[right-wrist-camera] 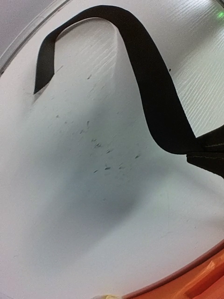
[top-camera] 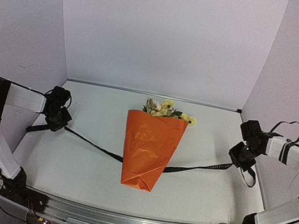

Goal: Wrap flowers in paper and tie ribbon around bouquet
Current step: Place the left side of the ribbon on the folded bouquet, then place the right side of the ribbon on the folded bouquet.

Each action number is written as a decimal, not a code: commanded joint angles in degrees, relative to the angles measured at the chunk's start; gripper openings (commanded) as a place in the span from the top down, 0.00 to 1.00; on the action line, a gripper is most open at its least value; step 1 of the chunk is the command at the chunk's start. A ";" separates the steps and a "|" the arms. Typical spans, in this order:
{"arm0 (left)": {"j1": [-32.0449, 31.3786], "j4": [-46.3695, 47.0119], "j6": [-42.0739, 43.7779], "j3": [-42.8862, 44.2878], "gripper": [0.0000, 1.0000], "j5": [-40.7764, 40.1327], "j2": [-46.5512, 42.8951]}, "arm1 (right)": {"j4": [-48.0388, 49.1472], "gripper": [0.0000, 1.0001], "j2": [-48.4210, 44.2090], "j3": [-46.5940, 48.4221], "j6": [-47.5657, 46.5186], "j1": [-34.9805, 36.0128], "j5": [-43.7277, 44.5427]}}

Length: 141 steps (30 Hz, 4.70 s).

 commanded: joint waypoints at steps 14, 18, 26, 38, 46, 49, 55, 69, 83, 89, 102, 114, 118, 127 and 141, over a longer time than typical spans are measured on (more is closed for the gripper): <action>2.97 5.66 2.69 4.00 1.00 3.20 -1.62 | 1.78 1.00 6.26 9.55 -2.31 -4.52 -9.68; 2.87 7.73 5.88 5.28 1.00 2.92 -5.33 | 1.69 1.00 7.23 11.23 -3.33 -3.60 -12.39; -8.11 17.41 22.78 15.50 1.00 13.94 -5.06 | -0.05 1.00 9.90 15.59 -4.00 -2.12 -16.55; -49.08 3.44 63.12 41.93 1.00 18.12 22.09 | -4.00 1.00 12.19 17.97 -5.44 -1.75 -20.18; -52.08 4.60 67.61 45.85 1.00 13.52 30.67 | -6.47 1.00 15.36 21.25 -6.78 -1.41 -20.59; -52.08 6.16 69.17 46.37 1.00 13.53 30.63 | -7.00 1.00 17.71 23.61 -7.70 -1.44 -20.12; -52.10 11.88 76.70 44.77 1.00 12.74 28.96 | -7.03 1.00 24.54 31.44 -8.06 -1.44 -20.56; -47.17 27.98 90.52 42.49 1.00 26.90 25.27 | -10.86 1.00 33.60 41.21 -6.64 -1.39 -19.42; -49.97 40.64 94.32 30.60 1.00 43.91 18.21 | -14.04 1.00 40.62 50.83 -7.16 -1.10 -21.17; -49.71 51.17 89.54 28.92 1.00 42.08 17.27 | -16.00 1.00 41.92 52.82 -8.02 -0.55 -20.94; -44.56 46.59 89.62 40.40 0.99 43.33 33.42 | -16.71 1.00 39.32 52.13 -9.24 2.07 -20.72; -43.41 41.13 81.95 48.69 0.42 41.05 39.08 | -16.92 1.00 36.95 54.68 -12.51 2.75 -22.71; -42.51 43.38 73.16 46.22 0.31 37.77 34.15 | -17.17 1.00 35.78 54.72 -15.84 3.76 -22.74; -34.21 44.48 44.39 20.09 0.21 24.49 8.27 | -19.11 1.00 32.73 58.32 -32.72 16.37 -23.31; -29.61 31.60 31.67 0.08 0.26 22.19 -6.06 | -24.70 0.24 25.96 44.68 -42.57 30.43 -16.45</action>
